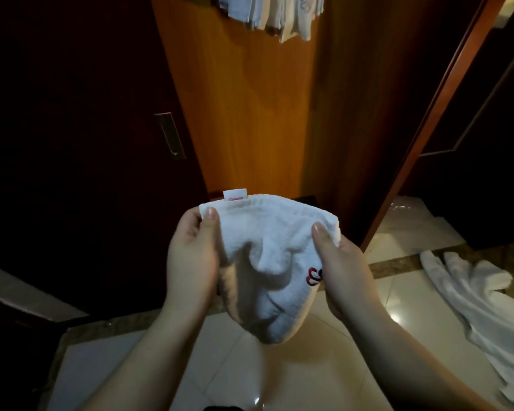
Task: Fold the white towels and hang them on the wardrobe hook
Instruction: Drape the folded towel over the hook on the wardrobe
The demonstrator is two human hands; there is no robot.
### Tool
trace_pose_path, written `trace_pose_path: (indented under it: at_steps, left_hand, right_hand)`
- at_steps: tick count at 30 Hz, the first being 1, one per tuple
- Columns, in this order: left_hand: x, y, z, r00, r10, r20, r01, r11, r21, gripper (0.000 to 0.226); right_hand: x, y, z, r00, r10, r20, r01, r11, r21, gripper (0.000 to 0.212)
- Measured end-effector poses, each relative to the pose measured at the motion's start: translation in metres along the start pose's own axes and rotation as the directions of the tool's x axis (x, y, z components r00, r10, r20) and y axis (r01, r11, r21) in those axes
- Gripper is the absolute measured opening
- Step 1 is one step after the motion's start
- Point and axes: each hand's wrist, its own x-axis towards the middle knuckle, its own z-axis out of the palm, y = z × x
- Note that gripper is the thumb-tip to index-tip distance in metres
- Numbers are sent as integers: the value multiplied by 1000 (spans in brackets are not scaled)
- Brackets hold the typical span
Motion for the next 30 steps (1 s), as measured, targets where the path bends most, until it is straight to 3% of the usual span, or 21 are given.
trace_pose_path:
  at_steps: [3, 9, 13, 17, 22, 24, 30]
  left_hand:
    - [-22, -5, 10, 999, 35, -24, -35, 999, -20, 21]
    - [-57, 0, 31, 995, -9, 95, 20, 993, -114, 20]
    - [-63, 0, 37, 963, -8, 270, 37, 994, -104, 23]
    - [-60, 2, 39, 949, -9, 315, 54, 990, -134, 26]
    - [-58, 9, 43, 963, -20, 270, 65, 985, -158, 22]
    - [-59, 12, 44, 965, -7, 261, 51, 985, -165, 21]
    - [-71, 19, 54, 920, 31, 391, 6, 996, -94, 24]
  right_hand:
    - [-13, -2, 6, 994, -107, -37, 101, 987, -122, 19]
    - [-28, -5, 18, 988, -143, 58, 148, 984, -99, 17]
    - [-29, -5, 13, 974, -164, 153, 166, 986, -4, 46]
    - [-27, -7, 4, 962, -176, 208, 171, 984, 41, 47]
    - [-15, -9, -8, 994, -82, 77, 64, 975, 212, 32]
    - [-15, -12, -10, 992, -105, 71, 90, 977, 193, 30]
    - [-28, -10, -4, 916, -285, 283, 233, 951, 205, 37]
